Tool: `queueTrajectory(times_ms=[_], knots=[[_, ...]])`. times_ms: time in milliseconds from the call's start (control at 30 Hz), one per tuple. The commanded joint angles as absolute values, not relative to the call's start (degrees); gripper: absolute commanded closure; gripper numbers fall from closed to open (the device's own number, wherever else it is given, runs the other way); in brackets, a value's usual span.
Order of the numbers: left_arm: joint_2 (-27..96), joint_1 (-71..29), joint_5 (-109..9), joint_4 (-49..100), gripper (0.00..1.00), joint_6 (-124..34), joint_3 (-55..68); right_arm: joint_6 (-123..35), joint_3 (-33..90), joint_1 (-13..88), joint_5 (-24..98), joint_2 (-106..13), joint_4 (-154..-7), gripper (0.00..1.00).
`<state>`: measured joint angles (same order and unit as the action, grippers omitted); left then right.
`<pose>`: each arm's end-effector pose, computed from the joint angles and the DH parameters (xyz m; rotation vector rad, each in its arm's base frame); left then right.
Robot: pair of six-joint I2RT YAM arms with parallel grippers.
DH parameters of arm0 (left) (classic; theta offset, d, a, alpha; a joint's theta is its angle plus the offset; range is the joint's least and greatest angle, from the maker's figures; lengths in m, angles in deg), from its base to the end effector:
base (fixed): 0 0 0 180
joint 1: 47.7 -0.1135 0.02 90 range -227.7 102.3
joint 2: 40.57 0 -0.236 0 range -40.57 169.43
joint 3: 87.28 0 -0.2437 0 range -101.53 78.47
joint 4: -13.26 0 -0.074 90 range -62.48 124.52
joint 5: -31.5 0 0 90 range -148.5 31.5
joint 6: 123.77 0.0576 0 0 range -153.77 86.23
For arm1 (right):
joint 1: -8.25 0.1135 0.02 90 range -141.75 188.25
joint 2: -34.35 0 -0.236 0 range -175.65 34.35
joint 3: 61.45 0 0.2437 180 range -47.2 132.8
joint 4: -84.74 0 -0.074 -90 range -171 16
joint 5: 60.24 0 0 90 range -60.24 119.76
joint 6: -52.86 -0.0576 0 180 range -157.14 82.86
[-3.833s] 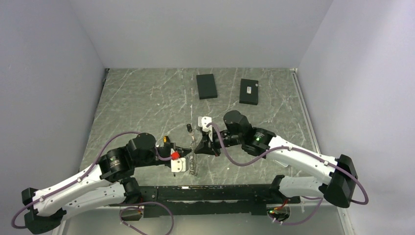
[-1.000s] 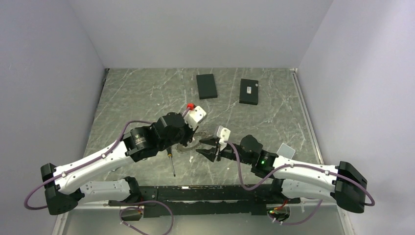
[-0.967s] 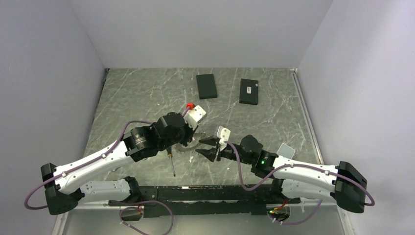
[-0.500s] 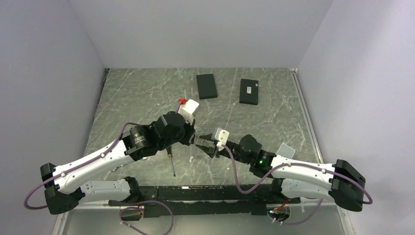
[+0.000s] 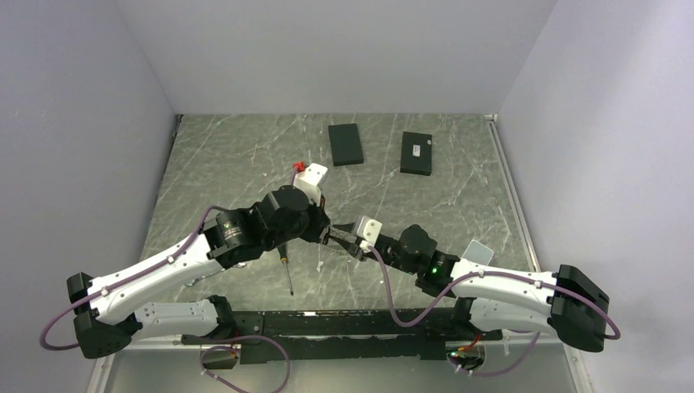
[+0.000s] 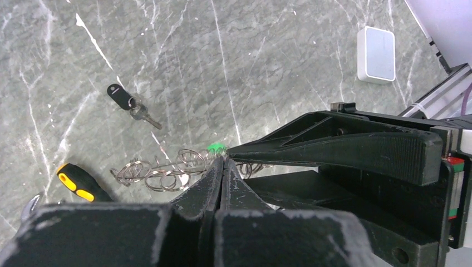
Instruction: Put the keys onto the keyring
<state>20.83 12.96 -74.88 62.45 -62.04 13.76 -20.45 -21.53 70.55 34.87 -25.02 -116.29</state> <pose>0.1364 -0.2095 0.3264 0.4346 2.1173 -0.6216 0.1167 0.2334 0.2390 -1.0634 1.1760 0.6962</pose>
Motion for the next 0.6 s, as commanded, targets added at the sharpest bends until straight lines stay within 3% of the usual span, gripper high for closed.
queueTrajectory(times_ms=[0, 567], knots=[[20.92, 12.94, -73.29, 58.81, 1.00, -66.36, 11.40, -18.63, -19.32, 70.76, 34.45, -25.14, -119.69, 0.68], [21.40, 12.94, -73.87, 57.37, 1.00, -70.54, 12.46, -19.01, -18.55, 70.77, 34.76, -24.01, -119.43, 0.74]])
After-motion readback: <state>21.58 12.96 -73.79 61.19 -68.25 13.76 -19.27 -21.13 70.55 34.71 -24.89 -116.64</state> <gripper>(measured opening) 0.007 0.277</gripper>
